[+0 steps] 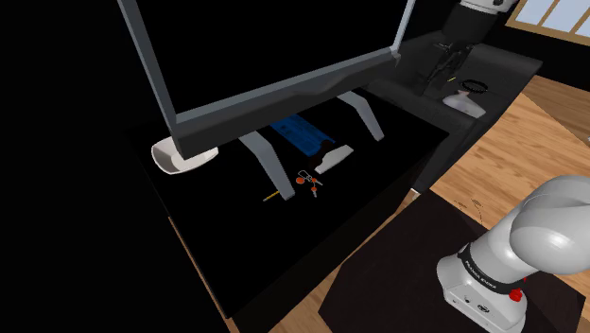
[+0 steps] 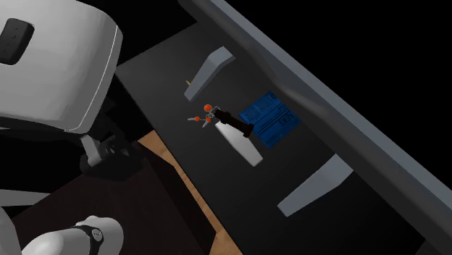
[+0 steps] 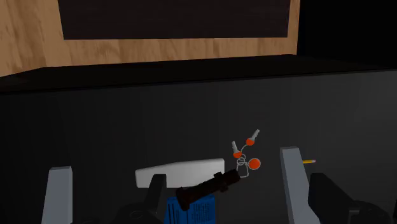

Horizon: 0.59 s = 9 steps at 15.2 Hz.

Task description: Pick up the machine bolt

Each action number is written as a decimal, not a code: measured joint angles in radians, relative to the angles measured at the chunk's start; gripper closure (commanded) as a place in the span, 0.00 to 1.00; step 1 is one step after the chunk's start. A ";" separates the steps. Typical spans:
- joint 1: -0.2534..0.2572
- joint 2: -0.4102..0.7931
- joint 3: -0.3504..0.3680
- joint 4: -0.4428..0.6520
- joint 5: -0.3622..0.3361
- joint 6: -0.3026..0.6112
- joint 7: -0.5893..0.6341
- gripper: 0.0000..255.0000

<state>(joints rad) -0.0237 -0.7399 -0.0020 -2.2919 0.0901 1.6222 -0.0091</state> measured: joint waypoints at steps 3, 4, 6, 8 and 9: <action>-0.004 0.019 0.021 -0.018 0.007 0.036 0.034 0.00; -0.006 0.035 0.037 -0.035 0.012 0.068 0.060 0.00; -0.013 0.065 0.065 -0.060 0.018 0.123 0.111 0.00; -0.019 0.110 0.100 -0.077 0.026 0.184 0.170 0.00; -0.025 0.133 0.112 -0.083 0.026 0.213 0.194 0.00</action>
<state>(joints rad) -0.0486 -0.6069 0.1097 -2.3750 0.1159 1.8348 0.1850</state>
